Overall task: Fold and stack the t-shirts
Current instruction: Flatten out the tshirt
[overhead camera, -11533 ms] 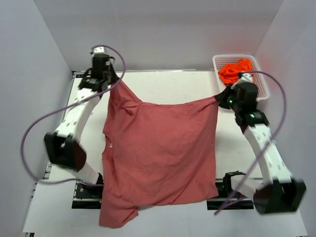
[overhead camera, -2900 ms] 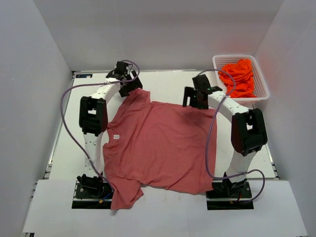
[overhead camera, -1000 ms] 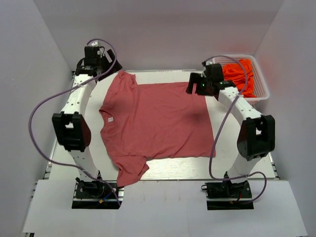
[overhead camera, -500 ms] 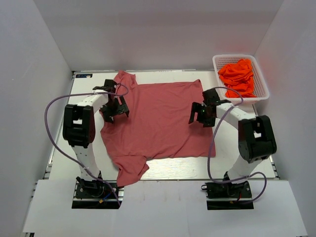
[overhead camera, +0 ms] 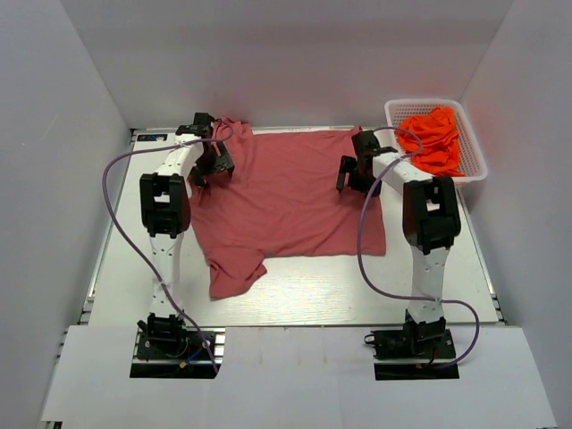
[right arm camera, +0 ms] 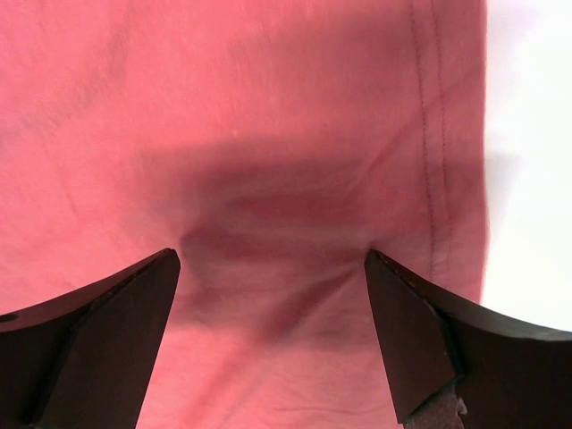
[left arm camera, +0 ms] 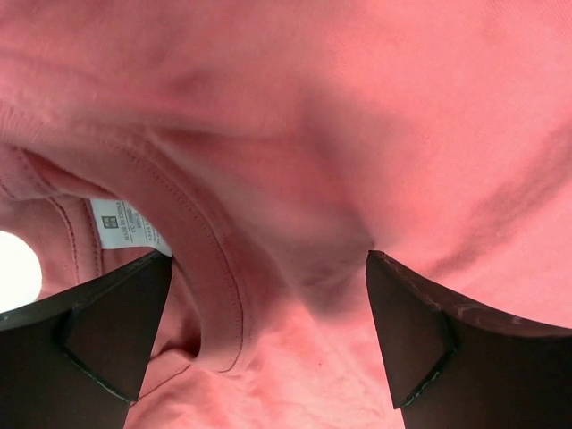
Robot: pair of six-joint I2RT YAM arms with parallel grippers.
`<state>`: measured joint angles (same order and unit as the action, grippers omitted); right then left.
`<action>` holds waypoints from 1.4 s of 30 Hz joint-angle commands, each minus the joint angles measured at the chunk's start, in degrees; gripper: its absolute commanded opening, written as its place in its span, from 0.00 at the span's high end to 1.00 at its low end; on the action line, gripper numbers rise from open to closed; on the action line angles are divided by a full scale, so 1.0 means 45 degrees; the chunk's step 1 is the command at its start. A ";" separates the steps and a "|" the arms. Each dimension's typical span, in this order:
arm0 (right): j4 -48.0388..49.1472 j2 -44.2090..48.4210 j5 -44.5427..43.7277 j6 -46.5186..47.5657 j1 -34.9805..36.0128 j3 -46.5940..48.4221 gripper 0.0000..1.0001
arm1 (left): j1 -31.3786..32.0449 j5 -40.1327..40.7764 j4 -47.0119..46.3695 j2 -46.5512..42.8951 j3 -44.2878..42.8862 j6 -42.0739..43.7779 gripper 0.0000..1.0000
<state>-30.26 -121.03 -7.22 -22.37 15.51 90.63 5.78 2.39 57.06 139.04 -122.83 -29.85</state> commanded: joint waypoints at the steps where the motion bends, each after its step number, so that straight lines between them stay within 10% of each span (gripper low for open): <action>1: -0.0949 -0.0544 -0.0524 0.0925 -0.0126 0.2041 0.10 | -0.0054 0.0132 0.0504 0.0391 -0.1143 -0.0028 0.00; 12: -0.0327 0.4217 0.2482 0.1671 0.1766 -0.0156 0.10 | 0.0258 0.1910 0.0309 -0.5699 0.3072 -0.0457 0.00; 20: 0.0649 0.4925 0.5119 -0.1061 0.6314 -0.3653 0.10 | 0.0842 -0.2007 -0.2518 -0.9099 0.8576 -0.0575 0.00; 32: 0.0926 0.2094 0.3854 -0.3211 0.8896 -0.2582 0.11 | 0.1801 -0.3053 -0.4633 -0.7715 0.9990 -0.0829 0.00; 42: -0.0247 0.0823 0.1122 -0.3310 0.9776 -0.1332 0.41 | 0.1801 -0.2329 -0.4613 -0.7462 1.0496 -0.0964 0.00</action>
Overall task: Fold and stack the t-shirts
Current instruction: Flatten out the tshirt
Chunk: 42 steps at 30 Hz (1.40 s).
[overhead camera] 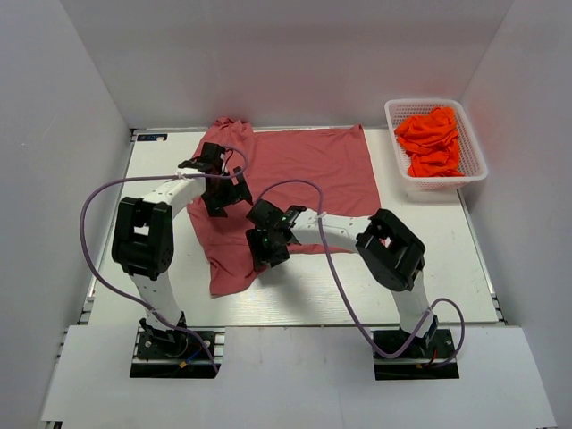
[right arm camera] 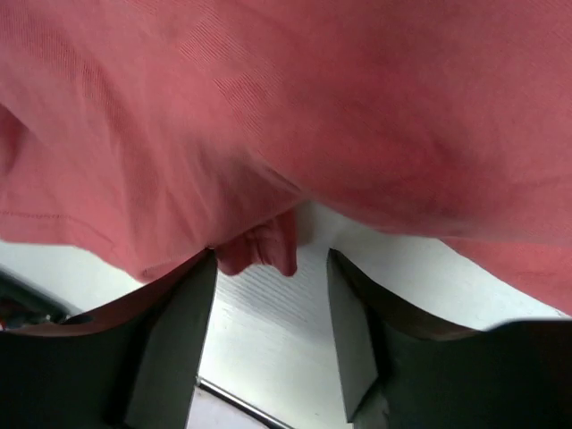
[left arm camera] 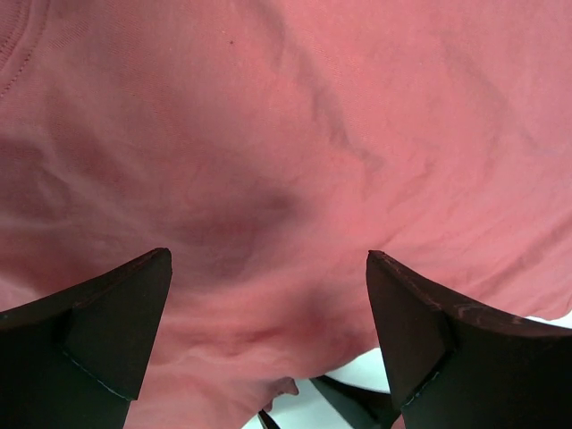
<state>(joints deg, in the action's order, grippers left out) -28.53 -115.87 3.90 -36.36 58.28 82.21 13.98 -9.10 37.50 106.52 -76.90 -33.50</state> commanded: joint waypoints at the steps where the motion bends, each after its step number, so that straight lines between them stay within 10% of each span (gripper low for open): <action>1: -0.0670 -0.0479 -0.1394 -0.0240 0.0349 0.0674 0.42 | -0.0020 0.0226 -0.0401 -0.0234 0.0293 -0.0154 0.00; 4: -0.0788 -0.0617 -0.1589 -0.0299 0.0506 0.0890 0.52 | -0.0020 0.0363 -0.0403 -0.0234 0.0430 -0.0271 0.00; 9: -0.1236 -0.0482 -0.1629 -0.0299 0.0623 0.1046 1.00 | -0.0020 0.0927 -0.0403 0.0156 0.0430 -0.0407 0.00; 34: -0.2897 0.3718 0.1711 -0.3034 0.0877 -0.3386 1.00 | -0.0020 0.2316 0.0632 0.0977 0.0664 -0.0859 0.00; 42: -0.4225 0.4049 -0.0436 -0.2195 0.0721 -0.2060 0.56 | -0.0020 0.1145 0.1178 -0.0524 -0.0194 0.0274 0.00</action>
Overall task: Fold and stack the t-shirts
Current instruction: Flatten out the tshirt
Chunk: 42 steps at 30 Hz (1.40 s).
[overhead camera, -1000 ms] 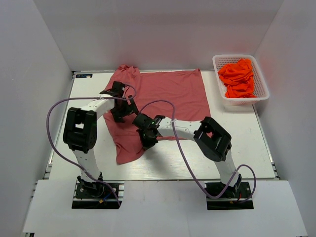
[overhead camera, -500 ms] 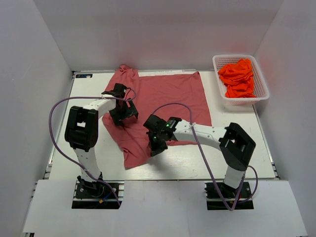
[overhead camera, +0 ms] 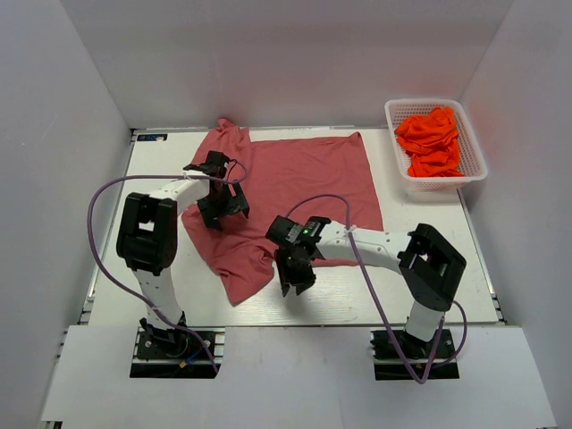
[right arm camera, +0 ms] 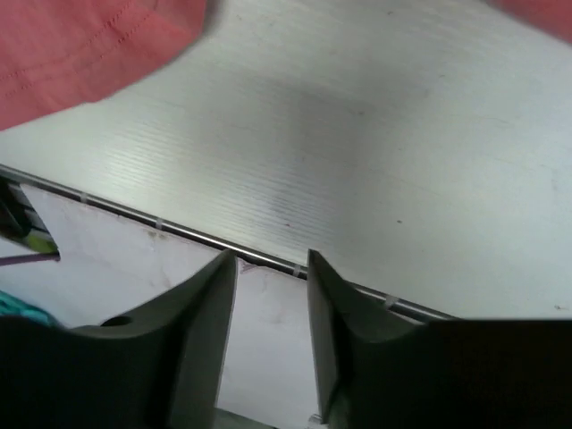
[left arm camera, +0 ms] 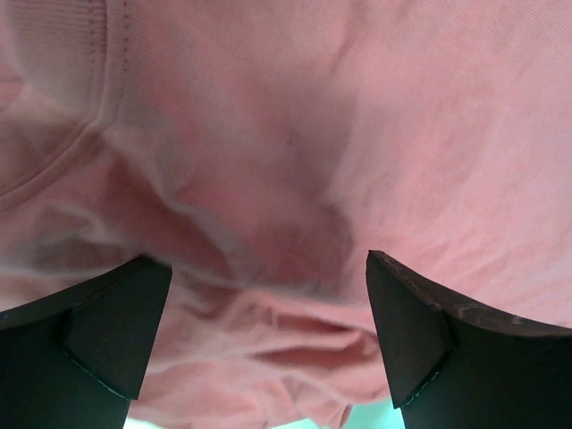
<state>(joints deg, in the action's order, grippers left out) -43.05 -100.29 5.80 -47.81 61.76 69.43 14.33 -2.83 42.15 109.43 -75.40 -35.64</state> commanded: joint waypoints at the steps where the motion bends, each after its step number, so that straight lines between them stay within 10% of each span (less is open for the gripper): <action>1: -0.1000 0.0820 -0.1169 0.0409 -0.0091 0.0898 0.51 | -0.0098 -0.0250 0.0396 -0.1443 -0.0937 0.0984 0.00; 8: -0.0922 0.1954 -0.2576 0.1190 -0.1710 0.0860 0.10 | -0.0098 -0.0387 0.1372 -0.3027 -0.2347 0.1435 0.00; 17: 0.0734 0.1429 -0.3068 0.3860 -0.5304 0.0957 0.10 | -0.0371 0.0863 0.1376 -0.1819 -0.2267 0.1688 0.00; 26: 0.1734 -0.1558 -0.4200 0.5332 -0.8058 0.2891 0.10 | -0.0489 0.2367 0.1610 0.2122 -0.6327 0.2215 0.00; 42: 0.2594 -0.6125 -0.3029 0.6230 -1.0637 0.6789 0.10 | -0.0840 -0.1025 0.0284 0.7244 -1.0941 0.4694 0.00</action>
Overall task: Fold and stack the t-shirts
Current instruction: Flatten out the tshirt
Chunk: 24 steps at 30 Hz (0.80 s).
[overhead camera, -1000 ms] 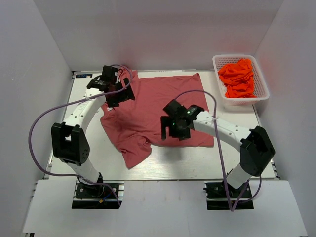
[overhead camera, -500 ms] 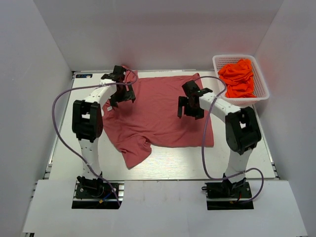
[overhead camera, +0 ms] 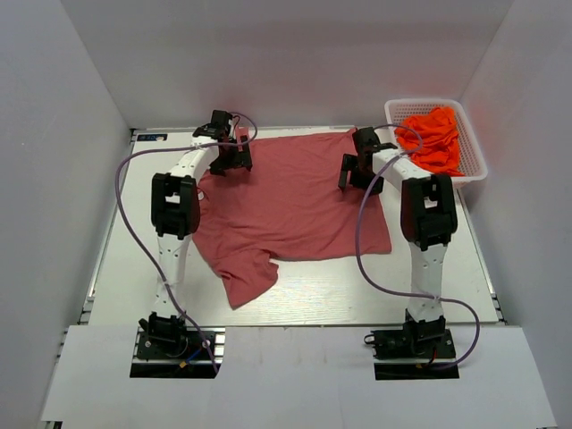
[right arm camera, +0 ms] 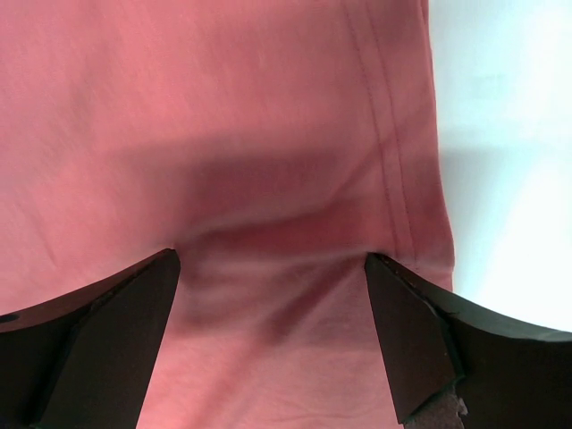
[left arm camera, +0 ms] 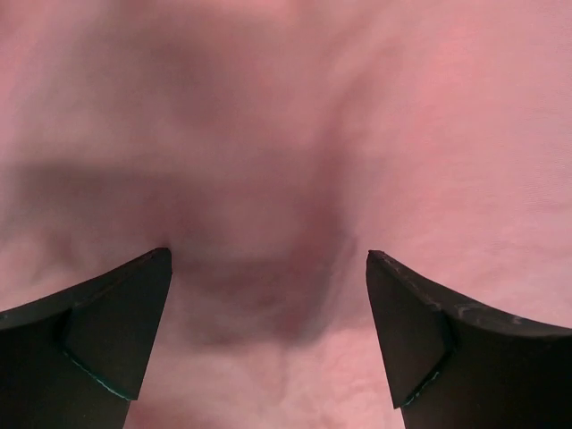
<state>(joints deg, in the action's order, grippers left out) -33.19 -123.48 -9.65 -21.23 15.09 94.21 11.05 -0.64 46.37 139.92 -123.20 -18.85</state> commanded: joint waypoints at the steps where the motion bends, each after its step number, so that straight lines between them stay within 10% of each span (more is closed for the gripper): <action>1: 0.0132 -0.1210 0.0619 0.0247 -0.0403 0.1541 0.10 | -0.0112 -0.1517 -0.0849 0.0605 -0.0628 0.1315 0.00; 7: -0.0553 -0.1879 0.1577 0.0714 -0.0542 0.3613 0.10 | -0.0112 -0.1926 -0.0304 0.1586 -0.3909 0.2041 0.00; 14: -0.0008 0.1246 0.1344 0.1222 -0.0483 0.2934 0.10 | -0.0112 -0.2083 -0.1810 -0.2338 -0.2214 0.1360 0.00; 17: 0.0246 0.3000 0.1110 0.1009 -0.0483 0.1454 0.10 | 0.0024 -0.1908 -0.0834 -0.4388 -0.0890 0.0540 0.00; 24: 0.0324 0.7105 -0.0726 -0.1448 -0.0600 -0.3525 0.10 | 0.0551 -0.3040 0.0457 -1.0265 0.8733 -0.1899 0.00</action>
<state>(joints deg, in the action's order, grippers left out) -30.96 -94.83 -8.82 -22.15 12.80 85.60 12.19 -11.44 41.19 98.72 -97.73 -20.71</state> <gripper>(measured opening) 0.904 0.998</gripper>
